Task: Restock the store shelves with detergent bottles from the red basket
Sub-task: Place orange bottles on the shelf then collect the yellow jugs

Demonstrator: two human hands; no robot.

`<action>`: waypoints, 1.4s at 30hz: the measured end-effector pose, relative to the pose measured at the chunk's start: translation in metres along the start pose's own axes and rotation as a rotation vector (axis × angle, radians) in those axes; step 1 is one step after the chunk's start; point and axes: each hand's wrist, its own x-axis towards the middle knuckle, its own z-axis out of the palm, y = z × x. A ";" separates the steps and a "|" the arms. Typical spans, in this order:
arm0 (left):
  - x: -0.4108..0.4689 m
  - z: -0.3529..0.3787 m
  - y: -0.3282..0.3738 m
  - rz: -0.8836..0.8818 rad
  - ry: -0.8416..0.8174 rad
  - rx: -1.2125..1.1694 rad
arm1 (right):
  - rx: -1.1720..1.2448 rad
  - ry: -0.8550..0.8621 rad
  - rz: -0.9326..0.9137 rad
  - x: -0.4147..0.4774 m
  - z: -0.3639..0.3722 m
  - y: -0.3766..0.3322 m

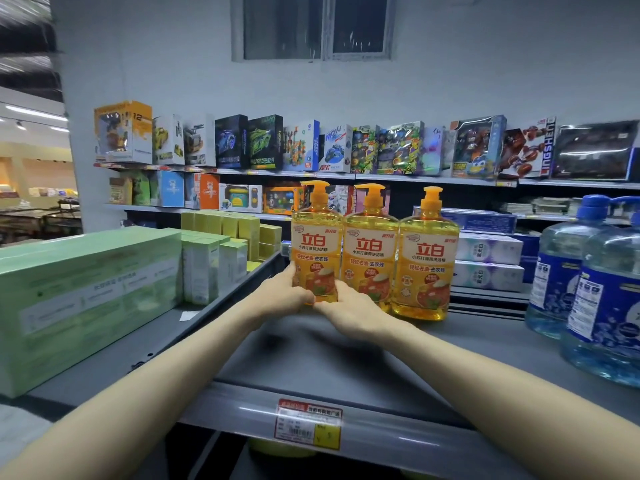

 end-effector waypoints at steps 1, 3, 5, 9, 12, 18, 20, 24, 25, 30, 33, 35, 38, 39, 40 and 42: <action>-0.008 0.001 0.008 -0.016 -0.022 0.088 | -0.035 -0.015 0.006 -0.006 -0.005 0.002; -0.020 0.006 0.021 -0.059 -0.060 0.281 | -0.132 -0.043 0.018 -0.019 -0.016 0.010; -0.029 0.017 0.031 -0.078 -0.061 0.444 | -0.254 -0.053 0.020 -0.033 -0.029 0.021; -0.046 0.048 0.060 -0.043 -0.073 0.531 | -0.444 0.003 0.019 -0.076 -0.059 0.045; -0.061 0.076 0.089 0.008 -0.051 0.566 | -0.534 0.064 0.027 -0.117 -0.088 0.063; -0.106 0.148 0.172 0.185 0.055 0.728 | -0.685 0.195 0.038 -0.210 -0.150 0.093; -0.123 0.174 0.197 0.258 0.116 0.737 | -0.741 0.228 0.048 -0.242 -0.169 0.103; -0.161 0.232 0.248 0.423 0.190 0.718 | -0.771 0.318 0.100 -0.308 -0.205 0.130; -0.168 0.248 0.259 0.458 0.185 0.712 | -0.771 0.340 0.124 -0.325 -0.214 0.138; -0.199 0.337 0.318 0.616 0.105 0.673 | -0.809 0.416 0.290 -0.415 -0.263 0.185; -0.222 0.393 0.355 0.719 0.030 0.643 | -0.837 0.462 0.425 -0.476 -0.290 0.213; -0.235 0.432 0.379 0.781 -0.027 0.622 | -0.826 0.501 0.539 -0.518 -0.306 0.231; -0.256 0.490 0.413 0.877 -0.129 0.576 | -0.808 0.531 0.707 -0.577 -0.326 0.258; -0.264 0.509 0.424 0.907 -0.168 0.565 | -0.807 0.540 0.758 -0.598 -0.332 0.265; -0.271 0.527 0.433 0.934 -0.208 0.555 | -0.804 0.549 0.805 -0.616 -0.337 0.272; -0.285 0.563 0.451 0.989 -0.279 0.537 | -0.807 0.581 0.898 -0.651 -0.344 0.283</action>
